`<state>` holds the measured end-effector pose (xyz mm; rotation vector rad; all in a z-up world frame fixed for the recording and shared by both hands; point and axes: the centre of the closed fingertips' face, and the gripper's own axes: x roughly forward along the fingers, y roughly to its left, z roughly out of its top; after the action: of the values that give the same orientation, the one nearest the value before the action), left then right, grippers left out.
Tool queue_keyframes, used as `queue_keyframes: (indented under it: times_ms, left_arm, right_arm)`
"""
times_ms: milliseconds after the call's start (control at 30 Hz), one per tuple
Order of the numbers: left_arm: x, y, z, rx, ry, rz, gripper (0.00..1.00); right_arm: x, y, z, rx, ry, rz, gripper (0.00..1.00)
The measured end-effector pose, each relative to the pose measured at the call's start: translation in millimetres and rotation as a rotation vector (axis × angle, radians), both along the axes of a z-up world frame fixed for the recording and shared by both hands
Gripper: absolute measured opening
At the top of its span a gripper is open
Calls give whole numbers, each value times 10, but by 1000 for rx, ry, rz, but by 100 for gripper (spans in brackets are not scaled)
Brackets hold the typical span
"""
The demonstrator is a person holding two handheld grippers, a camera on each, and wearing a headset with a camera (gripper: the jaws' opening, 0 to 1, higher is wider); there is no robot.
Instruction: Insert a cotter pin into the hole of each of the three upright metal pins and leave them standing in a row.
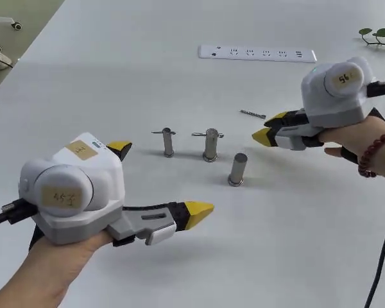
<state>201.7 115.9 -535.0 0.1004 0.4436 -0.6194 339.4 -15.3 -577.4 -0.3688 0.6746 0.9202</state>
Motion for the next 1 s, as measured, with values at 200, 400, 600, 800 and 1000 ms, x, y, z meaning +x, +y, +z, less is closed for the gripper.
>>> queue_keyframes:
  times_ms: [200,400,600,800,1000]
  left_arm:
    - [30,15,3,-6,-8,6,99]
    - [42,42,-24,-2,-5,13,99]
    - [71,85,-19,9,-15,28,96]
    - [81,101,-17,11,-16,32,95]
    - [91,104,-27,8,-10,31,95]
  right_arm:
    - [123,-1,-71,-16,42,-13,16]
    - [398,-42,-159,-58,43,-14,14]
    - [531,-73,-282,-80,55,-36,8]
    - [591,-62,-328,-83,50,-39,6]
    - [638,-43,-271,-78,26,-34,6]
